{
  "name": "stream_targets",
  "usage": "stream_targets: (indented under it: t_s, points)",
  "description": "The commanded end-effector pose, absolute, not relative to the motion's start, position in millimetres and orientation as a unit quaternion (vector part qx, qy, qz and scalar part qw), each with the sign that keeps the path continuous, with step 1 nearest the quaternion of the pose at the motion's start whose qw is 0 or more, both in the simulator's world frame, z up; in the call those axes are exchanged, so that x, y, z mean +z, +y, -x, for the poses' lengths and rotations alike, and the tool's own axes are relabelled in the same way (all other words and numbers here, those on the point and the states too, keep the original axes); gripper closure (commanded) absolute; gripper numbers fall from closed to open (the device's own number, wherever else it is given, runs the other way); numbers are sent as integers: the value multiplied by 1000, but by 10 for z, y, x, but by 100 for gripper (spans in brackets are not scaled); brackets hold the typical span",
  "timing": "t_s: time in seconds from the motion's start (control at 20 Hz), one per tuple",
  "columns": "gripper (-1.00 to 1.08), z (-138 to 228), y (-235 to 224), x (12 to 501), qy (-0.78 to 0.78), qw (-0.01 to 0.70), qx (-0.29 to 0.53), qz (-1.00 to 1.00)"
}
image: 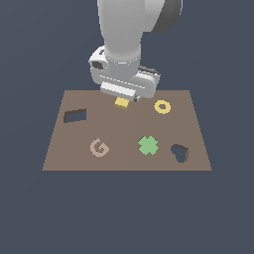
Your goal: Insert a designated object into the corresponding slot on a board.
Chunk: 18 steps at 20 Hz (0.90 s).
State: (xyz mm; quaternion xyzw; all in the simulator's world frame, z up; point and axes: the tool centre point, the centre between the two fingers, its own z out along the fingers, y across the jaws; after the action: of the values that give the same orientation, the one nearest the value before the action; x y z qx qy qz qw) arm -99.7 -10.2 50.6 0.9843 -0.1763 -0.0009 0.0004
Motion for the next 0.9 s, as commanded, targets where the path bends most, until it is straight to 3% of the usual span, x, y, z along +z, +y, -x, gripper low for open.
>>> stream_targets:
  t_s: [0.0, 0.55, 0.6, 0.85]
  points:
    - [-92, 995, -103, 506, -176, 0, -1, -984]
    - [-92, 1000, -98, 299, -178, 0, 0, -984]
    - [108, 1000, -98, 299, -178, 0, 0, -984]
    - [108, 1000, -98, 299, -178, 0, 0, -984]
